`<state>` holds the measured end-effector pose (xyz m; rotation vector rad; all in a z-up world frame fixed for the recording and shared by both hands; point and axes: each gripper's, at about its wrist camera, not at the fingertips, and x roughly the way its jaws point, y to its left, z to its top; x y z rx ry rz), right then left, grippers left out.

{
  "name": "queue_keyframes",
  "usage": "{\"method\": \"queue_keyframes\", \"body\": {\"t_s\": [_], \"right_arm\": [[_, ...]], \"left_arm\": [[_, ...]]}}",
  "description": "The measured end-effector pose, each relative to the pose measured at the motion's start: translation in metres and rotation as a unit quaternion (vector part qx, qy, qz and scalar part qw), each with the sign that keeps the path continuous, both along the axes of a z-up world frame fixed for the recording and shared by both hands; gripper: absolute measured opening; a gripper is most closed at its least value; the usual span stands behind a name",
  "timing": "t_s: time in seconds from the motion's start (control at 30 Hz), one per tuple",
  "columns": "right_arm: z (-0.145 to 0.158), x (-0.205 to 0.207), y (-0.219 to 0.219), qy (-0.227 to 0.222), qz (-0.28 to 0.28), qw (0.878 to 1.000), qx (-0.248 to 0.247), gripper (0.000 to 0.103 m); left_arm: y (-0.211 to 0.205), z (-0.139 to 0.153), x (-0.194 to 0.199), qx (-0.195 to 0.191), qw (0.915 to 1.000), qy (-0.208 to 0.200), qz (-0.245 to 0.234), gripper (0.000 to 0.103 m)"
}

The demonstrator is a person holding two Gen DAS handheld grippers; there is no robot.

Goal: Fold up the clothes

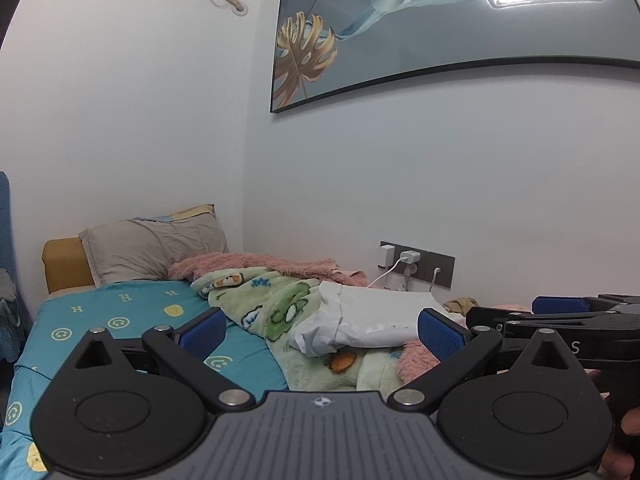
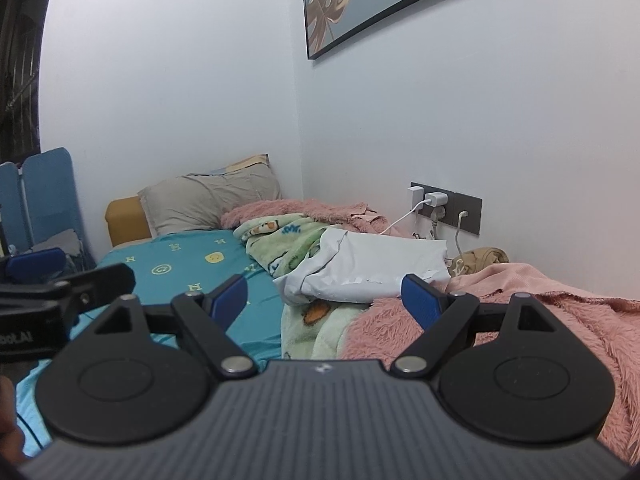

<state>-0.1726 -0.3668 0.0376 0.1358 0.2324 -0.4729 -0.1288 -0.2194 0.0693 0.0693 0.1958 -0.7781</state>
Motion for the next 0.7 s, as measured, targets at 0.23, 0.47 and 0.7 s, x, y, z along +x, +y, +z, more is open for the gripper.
{"method": "queue_keyframes", "body": {"t_s": [0.23,0.47,0.7], "right_arm": [[-0.0009,0.0029,0.0039,0.004,0.001,1.000,0.001,0.086],[-0.0017,0.0031,0.0052,0.011,-0.003,1.000,0.001,0.086],[-0.0019,0.0000,0.0060,0.010,-0.004,1.000,-0.001,0.086]], "left_arm": [[0.0040,-0.0010,0.0012,-0.002,1.0000,0.001,-0.002,0.103],[0.0058,-0.0002,-0.0006,-0.005,1.0000,-0.004,0.005,0.103],[0.0050,-0.0030,-0.0004,-0.002,0.9999,-0.004,0.012,0.103]]}}
